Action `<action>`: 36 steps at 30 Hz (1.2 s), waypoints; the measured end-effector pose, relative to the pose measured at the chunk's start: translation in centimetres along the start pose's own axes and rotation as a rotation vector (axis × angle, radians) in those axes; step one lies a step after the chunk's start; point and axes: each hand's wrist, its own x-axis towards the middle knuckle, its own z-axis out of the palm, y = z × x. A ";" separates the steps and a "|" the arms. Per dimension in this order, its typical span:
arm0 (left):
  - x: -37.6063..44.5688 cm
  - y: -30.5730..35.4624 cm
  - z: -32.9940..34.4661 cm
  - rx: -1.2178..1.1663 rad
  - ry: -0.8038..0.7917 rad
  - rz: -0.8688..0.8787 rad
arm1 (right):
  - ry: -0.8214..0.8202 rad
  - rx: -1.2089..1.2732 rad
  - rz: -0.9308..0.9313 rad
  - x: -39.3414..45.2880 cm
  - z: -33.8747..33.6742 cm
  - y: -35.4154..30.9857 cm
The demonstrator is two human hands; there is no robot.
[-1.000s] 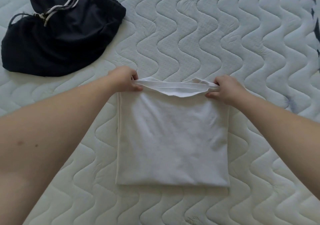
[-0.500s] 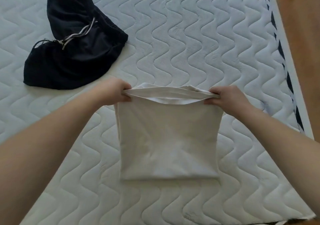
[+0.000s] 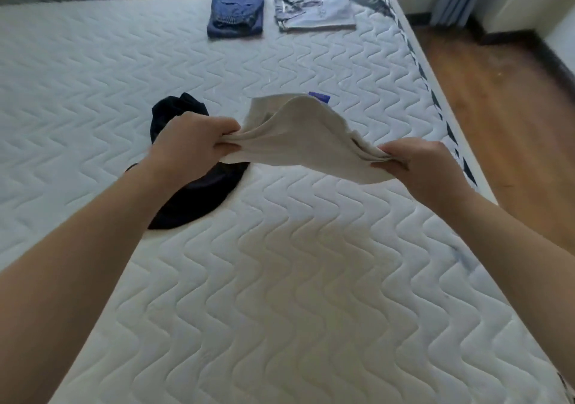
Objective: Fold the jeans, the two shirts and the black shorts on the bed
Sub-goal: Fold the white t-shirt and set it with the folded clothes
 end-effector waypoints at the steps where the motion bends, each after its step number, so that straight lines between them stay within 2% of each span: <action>1: -0.7 -0.7 0.7 0.040 0.071 0.050 | 0.012 -0.018 -0.017 -0.3 0.2 0.3; 3: -2.4 -2.2 3.2 0.135 0.152 0.100 | 0.014 -0.066 -0.014 -1.9 1.5 1.0; 5: -4.8 -3.5 6.8 0.169 0.167 0.096 | -0.003 -0.092 0.030 -4.5 3.8 2.0; 9: -12.4 -4.4 16.0 0.080 0.092 0.100 | -0.104 -0.113 0.057 -12.2 9.9 2.9; 11: -17.4 -3.7 20.5 0.058 -0.005 0.105 | -0.199 -0.128 0.062 -17.1 12.9 2.8; 13: -22.4 -2.6 24.4 0.003 -0.109 0.013 | -0.325 -0.113 0.113 -21.4 15.4 2.5; 16: -27.4 -1.0 28.0 -0.071 -0.298 -0.170 | -0.493 -0.138 0.296 -24.9 17.2 1.5; 18: -29.2 -0.2 29.1 -0.066 -0.390 -0.175 | -0.634 -0.155 0.421 -26.0 17.6 0.3; 20: -30.2 0.3 29.2 -0.129 -0.419 -0.194 | -0.824 -0.189 0.452 -27.2 17.6 -0.6; 21: -30.6 0.4 29.2 -0.182 -0.405 -0.235 | -0.868 -0.196 0.465 -27.7 17.4 -0.9; 22: -30.8 0.3 28.9 -0.235 -0.374 -0.295 | -0.838 -0.187 0.489 -28.1 17.2 -1.1; 24: -30.3 0.3 28.2 -0.345 -0.296 -0.487 | -0.607 -0.131 0.613 -28.5 17.4 -1.3; 26: -28.6 0.2 27.9 -0.477 -0.230 -0.786 | -0.366 -0.023 0.851 -27.6 18.2 -1.0; 27: -27.7 0.2 27.8 -0.546 -0.220 -0.940 | -0.313 0.046 0.970 -26.8 18.6 -0.6; 29: -26.1 -0.6 28.3 -0.657 -0.231 -1.133 | -0.378 0.115 1.136 -25.3 19.4 0.2; 31: -25.4 -1.5 28.8 -0.761 -0.304 -1.210 | -0.432 0.176 1.245 -24.3 20.1 0.7; 34: -25.0 -2.1 29.4 -0.817 -0.470 -1.178 | -0.490 0.308 1.373 -23.1 20.5 1.5; 36: -24.6 -2.0 29.4 -0.903 -0.447 -1.166 | -0.551 0.325 1.342 -23.0 20.5 2.1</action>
